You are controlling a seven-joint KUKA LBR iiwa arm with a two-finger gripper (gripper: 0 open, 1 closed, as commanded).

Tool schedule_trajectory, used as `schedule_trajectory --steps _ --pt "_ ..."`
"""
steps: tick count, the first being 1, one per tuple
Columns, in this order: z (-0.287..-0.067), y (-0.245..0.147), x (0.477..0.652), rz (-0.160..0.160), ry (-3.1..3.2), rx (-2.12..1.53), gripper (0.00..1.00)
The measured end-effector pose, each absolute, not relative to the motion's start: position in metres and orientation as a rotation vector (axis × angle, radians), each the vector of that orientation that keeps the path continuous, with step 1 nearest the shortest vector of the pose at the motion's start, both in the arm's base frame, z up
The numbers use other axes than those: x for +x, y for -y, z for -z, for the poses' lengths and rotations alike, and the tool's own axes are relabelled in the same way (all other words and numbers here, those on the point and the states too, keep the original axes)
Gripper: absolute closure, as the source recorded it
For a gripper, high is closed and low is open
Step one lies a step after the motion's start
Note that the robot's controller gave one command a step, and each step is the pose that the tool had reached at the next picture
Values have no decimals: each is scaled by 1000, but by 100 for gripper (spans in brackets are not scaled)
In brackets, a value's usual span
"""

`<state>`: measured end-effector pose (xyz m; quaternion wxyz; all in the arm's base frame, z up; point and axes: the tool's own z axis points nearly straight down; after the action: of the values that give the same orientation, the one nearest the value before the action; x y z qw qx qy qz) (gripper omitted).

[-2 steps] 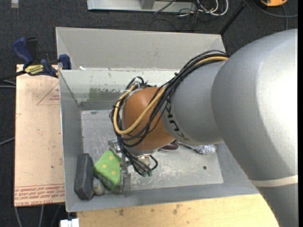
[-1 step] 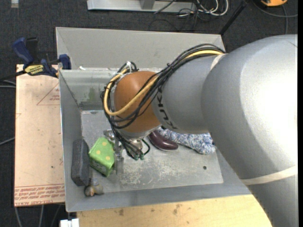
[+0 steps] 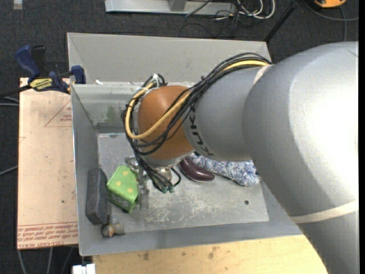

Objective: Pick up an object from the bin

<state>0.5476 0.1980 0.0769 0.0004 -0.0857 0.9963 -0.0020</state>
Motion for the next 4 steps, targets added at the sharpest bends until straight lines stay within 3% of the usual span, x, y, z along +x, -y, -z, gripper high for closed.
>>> schedule_trajectory --steps 1,3,4 --pt "-77 -198 548 7 -3129 -278 100" --pt "-125 -203 554 -1 -3124 -319 100" --pt "-162 -214 545 -2 -3118 -367 100"
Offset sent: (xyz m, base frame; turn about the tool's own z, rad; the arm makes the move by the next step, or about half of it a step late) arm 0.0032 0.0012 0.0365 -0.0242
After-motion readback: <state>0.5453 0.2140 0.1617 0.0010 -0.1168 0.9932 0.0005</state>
